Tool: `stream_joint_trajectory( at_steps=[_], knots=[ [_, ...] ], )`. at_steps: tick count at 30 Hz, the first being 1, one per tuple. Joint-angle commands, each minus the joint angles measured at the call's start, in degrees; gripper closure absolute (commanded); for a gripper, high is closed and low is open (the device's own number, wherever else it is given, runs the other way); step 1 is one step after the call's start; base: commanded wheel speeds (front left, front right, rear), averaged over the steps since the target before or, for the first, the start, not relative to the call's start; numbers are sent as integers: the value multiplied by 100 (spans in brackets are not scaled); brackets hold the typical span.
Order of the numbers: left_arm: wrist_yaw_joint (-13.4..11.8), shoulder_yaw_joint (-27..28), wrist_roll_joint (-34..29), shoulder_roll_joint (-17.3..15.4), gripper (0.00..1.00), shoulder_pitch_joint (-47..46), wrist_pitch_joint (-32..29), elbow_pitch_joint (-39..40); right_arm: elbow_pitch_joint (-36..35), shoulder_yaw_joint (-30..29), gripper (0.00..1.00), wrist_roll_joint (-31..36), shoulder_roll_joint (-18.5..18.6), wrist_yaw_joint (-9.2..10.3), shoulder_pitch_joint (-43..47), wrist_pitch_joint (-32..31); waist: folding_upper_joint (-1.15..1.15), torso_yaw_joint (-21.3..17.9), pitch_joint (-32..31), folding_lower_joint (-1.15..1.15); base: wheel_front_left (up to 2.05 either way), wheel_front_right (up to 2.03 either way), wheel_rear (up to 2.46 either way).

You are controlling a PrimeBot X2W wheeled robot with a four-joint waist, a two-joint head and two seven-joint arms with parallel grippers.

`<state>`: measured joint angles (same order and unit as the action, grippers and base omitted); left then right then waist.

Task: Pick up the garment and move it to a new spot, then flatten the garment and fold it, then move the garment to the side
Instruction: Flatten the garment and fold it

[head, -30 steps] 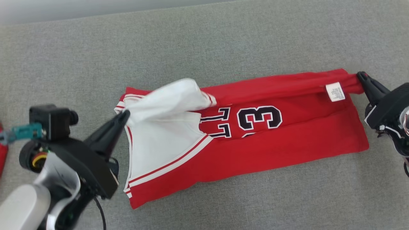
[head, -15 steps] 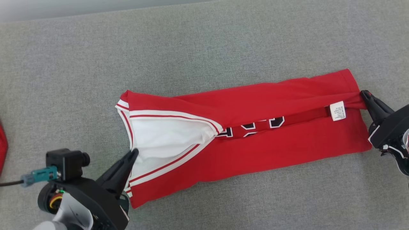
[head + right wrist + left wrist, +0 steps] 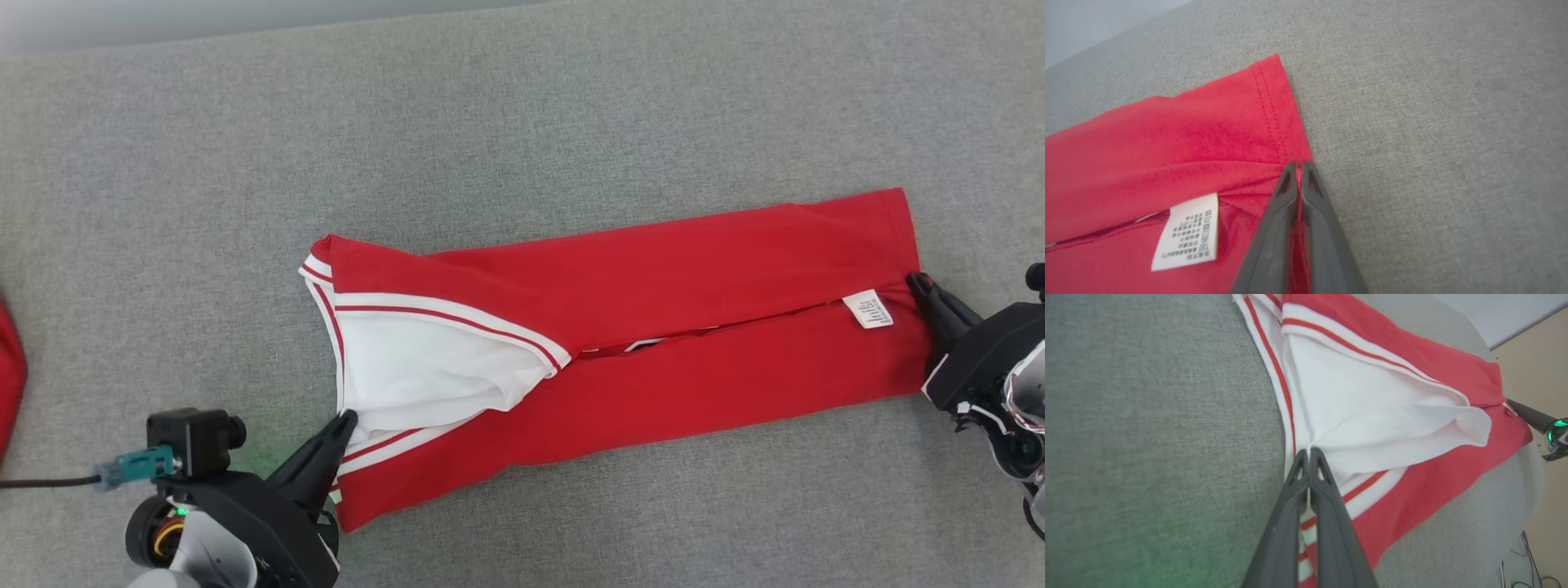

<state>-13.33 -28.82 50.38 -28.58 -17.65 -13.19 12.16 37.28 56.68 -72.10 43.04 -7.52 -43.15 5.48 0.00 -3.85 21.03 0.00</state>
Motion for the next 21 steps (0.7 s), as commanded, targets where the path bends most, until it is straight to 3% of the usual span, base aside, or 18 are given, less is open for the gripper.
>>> stream_joint_trajectory(
  at_steps=[1, 2, 4, 5, 6, 7, 8, 9, 10, 21],
  knots=[
    [9, -19, -33, -11, 100, -9, 36, -63, 36, 64, 84, -24, -62, 6, 67, -16, 0, -15, -27, 0, 0, 0, 0],
    [25, -42, -53, 19, 100, -10, 60, -129, 62, 90, 61, -10, -86, 6, 69, -4, 0, -27, -60, 0, 0, 0, 0],
    [47, -107, -116, 58, 100, -9, 113, -261, 106, 123, 49, 12, -134, 6, 60, 52, 0, -51, -111, 0, 0, 0, 0],
    [44, -135, -150, 100, 100, -17, 148, -325, 143, 123, 33, 27, -169, 6, 57, 114, 0, -61, -152, 0, 0, 0, 0],
    [42, -169, -181, 139, 83, -28, 183, -384, 163, 130, 7, 30, -206, 6, 68, 152, 0, -66, -188, 0, 0, 0, 0],
    [37, -209, -220, 157, 55, -18, 221, -443, 168, 143, 0, 34, -233, 6, 79, 190, 0, -71, -229, 0, 0, 0, 0],
    [45, -223, -210, 203, 51, 11, 282, -513, 194, 153, 0, 58, -256, 6, 78, 253, 0, -78, -279, 0, 0, 0, 0],
    [44, -229, -215, 250, 22, 38, 346, -573, 214, 170, 0, 95, -267, 6, 73, 308, 0, -88, -323, 0, 0, 0, 0],
    [42, -247, -263, 256, 0, 65, 401, -635, 262, 211, 0, 193, -266, 6, 49, 372, 0, -98, -384, 0, 0, 0, 0],
    [-358, -72, -825, 370, 0, 383, 1461, -1045, 707, 88, 0, 1340, -681, 6, -142, 965, 0, -167, -1025, 0, 0, 0, 0]
  ],
)
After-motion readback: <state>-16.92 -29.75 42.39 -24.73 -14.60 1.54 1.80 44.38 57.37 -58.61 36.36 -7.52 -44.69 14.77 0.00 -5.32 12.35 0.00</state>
